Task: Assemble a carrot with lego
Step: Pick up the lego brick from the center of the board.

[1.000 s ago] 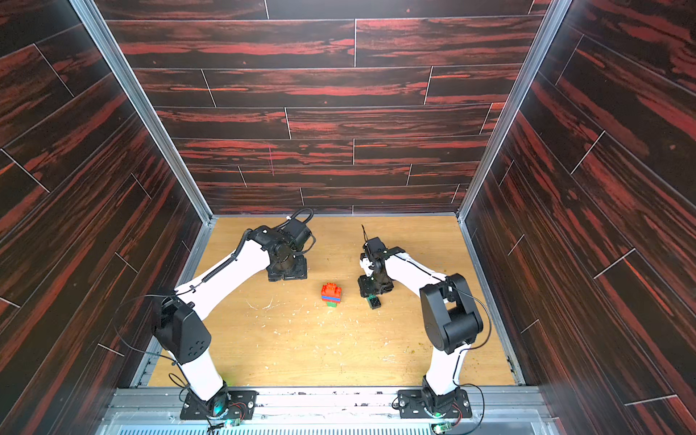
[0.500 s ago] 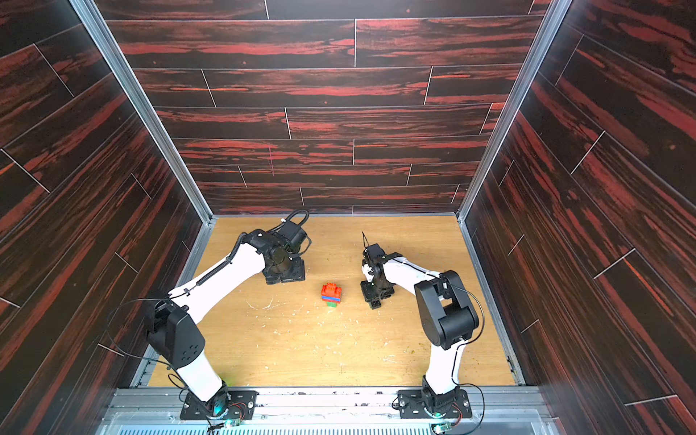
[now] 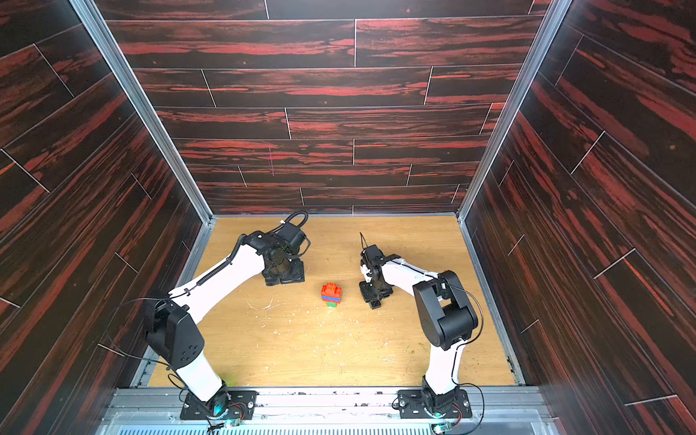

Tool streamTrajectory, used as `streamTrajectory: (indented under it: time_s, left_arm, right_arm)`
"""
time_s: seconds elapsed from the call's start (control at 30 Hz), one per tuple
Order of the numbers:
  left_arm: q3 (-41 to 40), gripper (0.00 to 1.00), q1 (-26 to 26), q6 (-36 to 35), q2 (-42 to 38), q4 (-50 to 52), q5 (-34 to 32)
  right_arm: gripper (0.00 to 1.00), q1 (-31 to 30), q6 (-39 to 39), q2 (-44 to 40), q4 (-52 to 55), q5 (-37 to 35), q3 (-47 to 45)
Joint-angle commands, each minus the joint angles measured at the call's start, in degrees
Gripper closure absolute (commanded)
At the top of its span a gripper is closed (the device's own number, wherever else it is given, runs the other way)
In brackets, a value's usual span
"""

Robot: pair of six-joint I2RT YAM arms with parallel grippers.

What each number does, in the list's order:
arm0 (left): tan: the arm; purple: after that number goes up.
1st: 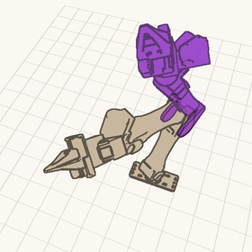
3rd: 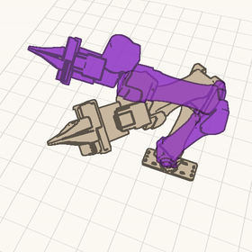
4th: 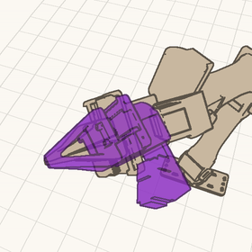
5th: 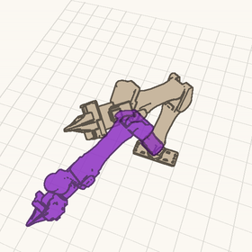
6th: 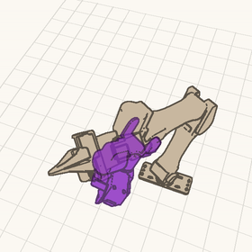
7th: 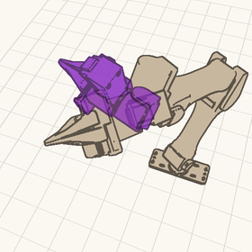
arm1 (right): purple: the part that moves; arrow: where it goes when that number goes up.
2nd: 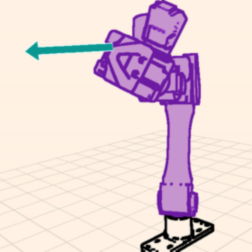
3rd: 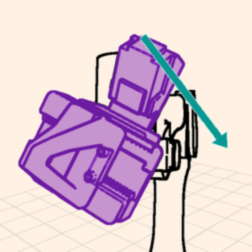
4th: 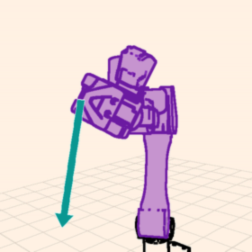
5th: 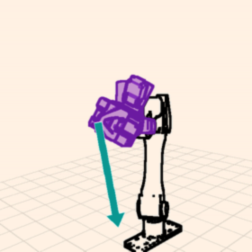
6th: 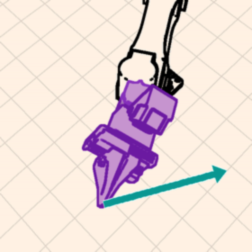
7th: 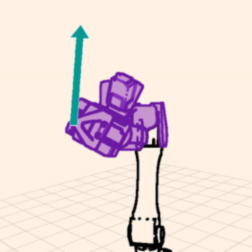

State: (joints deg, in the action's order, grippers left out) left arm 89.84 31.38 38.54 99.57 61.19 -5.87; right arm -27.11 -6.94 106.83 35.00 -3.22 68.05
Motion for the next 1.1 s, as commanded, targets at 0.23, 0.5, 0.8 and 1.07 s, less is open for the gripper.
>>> streamTrajectory:
  time_s: [0.23, 0.5, 0.8, 1.07]
  left_arm:
    - [-0.78, 0.28, -0.37, -0.14, -2.79, 0.23, 0.07]
    - [-0.77, 0.28, -0.35, -0.09, -2.71, -0.09, 0.27]
    - [-1.58, 0.28, -0.44, -0.05, -2.87, -0.8, 0.32]
    - [-4.79, 0.28, -1.36, 0.29, -5.01, -2.4, 0.16]
  right_arm:
    - [0.61, -0.51, -0.79, 2.01, -0.46, -0.4, -0.19]
    - [0.74, -0.66, -0.59, 1.73, -0.2, -0.69, -0.2]
    - [1.0, -0.73, 1.6, 0.42, 4.24, -1.15, 2.57]
    - [1.0, -2.47, 10.88, -9.03, 6.74, -3.28, 4.53]
